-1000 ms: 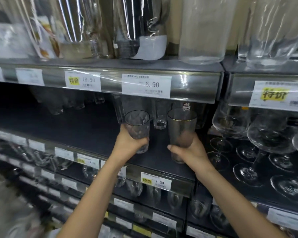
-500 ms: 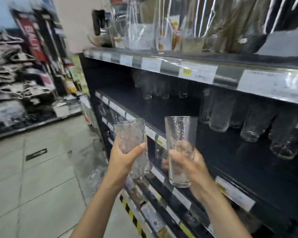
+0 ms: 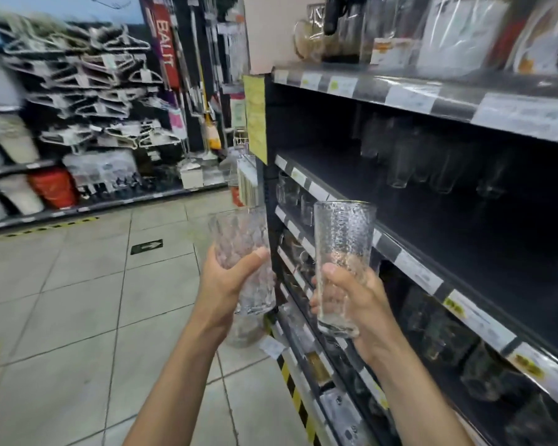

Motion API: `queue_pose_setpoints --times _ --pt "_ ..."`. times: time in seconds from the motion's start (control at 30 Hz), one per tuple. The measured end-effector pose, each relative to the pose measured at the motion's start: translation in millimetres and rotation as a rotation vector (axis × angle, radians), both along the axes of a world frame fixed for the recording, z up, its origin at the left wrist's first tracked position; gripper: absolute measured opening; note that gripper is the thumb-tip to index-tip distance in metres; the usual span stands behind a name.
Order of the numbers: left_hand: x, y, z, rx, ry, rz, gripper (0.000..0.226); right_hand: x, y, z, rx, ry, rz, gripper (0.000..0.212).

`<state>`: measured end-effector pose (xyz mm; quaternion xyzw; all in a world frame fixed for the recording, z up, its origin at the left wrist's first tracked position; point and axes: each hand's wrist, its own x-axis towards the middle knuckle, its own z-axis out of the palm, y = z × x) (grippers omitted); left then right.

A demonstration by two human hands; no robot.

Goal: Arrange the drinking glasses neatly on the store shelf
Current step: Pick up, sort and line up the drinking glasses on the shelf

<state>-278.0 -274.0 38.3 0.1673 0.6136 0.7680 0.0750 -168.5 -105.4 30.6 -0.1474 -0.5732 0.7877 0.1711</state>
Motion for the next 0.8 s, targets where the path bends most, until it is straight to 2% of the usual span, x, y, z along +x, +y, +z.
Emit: queue_pose_setpoints --times 0.1,0.17,0.3,0.4,0.53,0.7,0.8 --pt "-53 -4 5 -0.02 0.023 -0.037 0.082 -51 -8 3 -0.005 -0.002 -0.039 0.091" --pt "-88 -5 6 -0.031 0.024 -0.069 0.081 -84 -10 3 0.015 0.007 -0.063 0.097" --pt "-152 -5 8 -0.044 0.021 -0.102 0.097 -139 -13 4 0.032 0.017 -0.124 0.091" --pt "-195 0 7 -0.056 0.013 -0.131 0.097 -173 -10 5 0.039 0.012 -0.176 0.086" --pt "-255 20 0 -0.063 -0.012 -0.152 0.098 -215 3 5 0.077 -0.016 -0.222 0.1" --pt "-319 65 -4 -0.09 0.04 -0.222 0.107 -271 40 1 0.095 -0.025 -0.319 0.082" --pt "-358 99 -5 -0.106 0.044 -0.28 0.111 -309 66 -5 0.092 -0.034 -0.383 0.084"
